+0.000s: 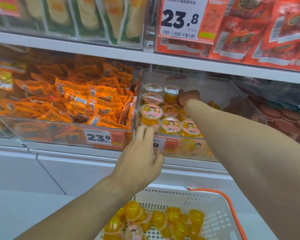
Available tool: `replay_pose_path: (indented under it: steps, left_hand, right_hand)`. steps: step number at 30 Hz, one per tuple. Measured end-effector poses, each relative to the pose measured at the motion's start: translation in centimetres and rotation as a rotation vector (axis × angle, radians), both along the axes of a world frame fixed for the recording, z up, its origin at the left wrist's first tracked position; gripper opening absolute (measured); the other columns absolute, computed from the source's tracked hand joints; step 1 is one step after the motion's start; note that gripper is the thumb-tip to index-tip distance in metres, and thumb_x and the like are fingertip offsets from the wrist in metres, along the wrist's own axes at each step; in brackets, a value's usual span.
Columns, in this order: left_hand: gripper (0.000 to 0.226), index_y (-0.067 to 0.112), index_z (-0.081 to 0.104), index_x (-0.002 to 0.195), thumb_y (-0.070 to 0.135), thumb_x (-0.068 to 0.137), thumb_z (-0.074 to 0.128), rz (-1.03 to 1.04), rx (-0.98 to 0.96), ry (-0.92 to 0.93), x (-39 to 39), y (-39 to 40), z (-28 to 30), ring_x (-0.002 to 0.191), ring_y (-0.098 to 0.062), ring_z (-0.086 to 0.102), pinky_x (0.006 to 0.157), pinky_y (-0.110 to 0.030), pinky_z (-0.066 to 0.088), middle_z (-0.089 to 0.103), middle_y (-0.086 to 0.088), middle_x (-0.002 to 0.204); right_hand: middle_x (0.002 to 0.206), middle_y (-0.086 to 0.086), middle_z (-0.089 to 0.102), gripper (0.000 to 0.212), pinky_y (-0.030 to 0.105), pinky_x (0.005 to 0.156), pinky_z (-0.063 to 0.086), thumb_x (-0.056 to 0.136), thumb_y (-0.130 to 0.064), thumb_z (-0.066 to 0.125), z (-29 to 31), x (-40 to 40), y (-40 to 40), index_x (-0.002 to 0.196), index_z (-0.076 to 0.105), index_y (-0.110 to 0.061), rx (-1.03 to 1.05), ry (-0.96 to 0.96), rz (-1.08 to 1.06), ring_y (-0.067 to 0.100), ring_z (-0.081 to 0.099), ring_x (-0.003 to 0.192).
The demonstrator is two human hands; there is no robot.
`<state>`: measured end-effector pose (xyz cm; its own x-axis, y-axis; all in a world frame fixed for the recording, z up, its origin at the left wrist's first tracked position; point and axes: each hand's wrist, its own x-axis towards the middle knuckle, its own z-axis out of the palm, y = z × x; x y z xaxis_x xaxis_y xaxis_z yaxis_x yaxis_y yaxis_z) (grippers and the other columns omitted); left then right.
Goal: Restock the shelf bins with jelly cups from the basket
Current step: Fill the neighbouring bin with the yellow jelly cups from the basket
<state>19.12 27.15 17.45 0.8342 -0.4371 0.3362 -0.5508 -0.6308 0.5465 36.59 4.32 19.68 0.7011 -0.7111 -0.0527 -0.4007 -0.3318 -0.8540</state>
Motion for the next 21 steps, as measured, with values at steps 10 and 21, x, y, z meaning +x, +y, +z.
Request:
replay_pose_path:
  steps: [10, 21]
  left_hand:
    - [0.035, 0.023, 0.040, 0.127, 0.026, 0.095, 0.053, -0.008, -0.019, -0.019, 0.0, 0.0, -0.1, 0.087, -0.014, 0.053, 0.067, -0.030, 0.043, 0.036, 0.008, 0.120]
    - [0.042, 0.021, 0.044, 0.130, 0.022, 0.090, 0.056, 0.026, -0.090, -0.063, -0.4, 0.4, 0.3, 0.077, -0.016, 0.061, 0.062, -0.040, 0.051, 0.034, 0.009, 0.125]
  right_hand:
    - [0.057, 0.001, 0.071, 0.022, 0.036, 0.076, 0.062, 0.091, -0.021, 0.067, 0.1, 0.2, 0.7, 0.101, 0.059, -0.003, 0.347, -0.083, 0.042, 0.015, 0.074, 0.060]
    - [0.069, 0.007, 0.074, 0.018, 0.040, 0.065, 0.061, 0.086, -0.025, 0.056, 3.2, -6.8, 0.4, 0.076, 0.063, -0.013, 0.024, -0.208, 0.135, 0.024, 0.073, 0.065]
